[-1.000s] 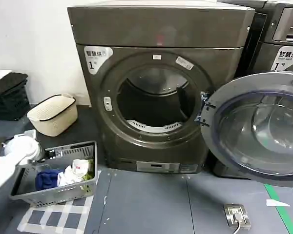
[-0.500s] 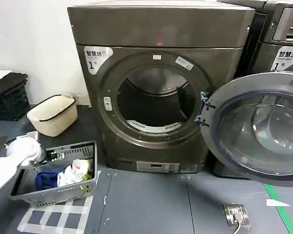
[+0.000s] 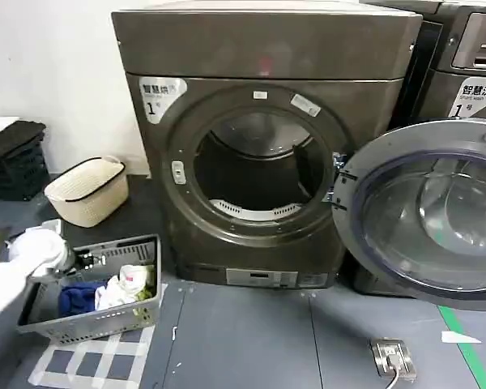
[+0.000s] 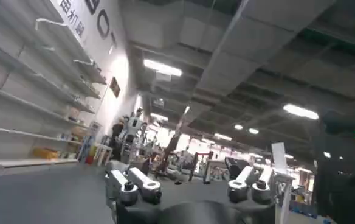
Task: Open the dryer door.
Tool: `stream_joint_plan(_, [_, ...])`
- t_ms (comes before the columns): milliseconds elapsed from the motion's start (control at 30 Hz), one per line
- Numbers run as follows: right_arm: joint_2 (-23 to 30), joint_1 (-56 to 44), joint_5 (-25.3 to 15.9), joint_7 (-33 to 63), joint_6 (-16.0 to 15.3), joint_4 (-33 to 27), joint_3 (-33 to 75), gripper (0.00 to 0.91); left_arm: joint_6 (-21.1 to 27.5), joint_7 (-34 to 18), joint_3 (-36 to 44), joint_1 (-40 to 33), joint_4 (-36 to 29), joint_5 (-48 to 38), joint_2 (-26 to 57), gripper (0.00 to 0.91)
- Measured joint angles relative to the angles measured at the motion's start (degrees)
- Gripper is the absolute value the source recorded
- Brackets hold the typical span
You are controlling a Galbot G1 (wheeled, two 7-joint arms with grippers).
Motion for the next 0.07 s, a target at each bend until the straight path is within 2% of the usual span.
stream_joint_plan(67, [0.0,0.0,0.0,0.0,0.01,0.03,0.0,0.907,0.0,-0.04,-0.01,0.05,-0.08,-0.13,0.08,0.907])
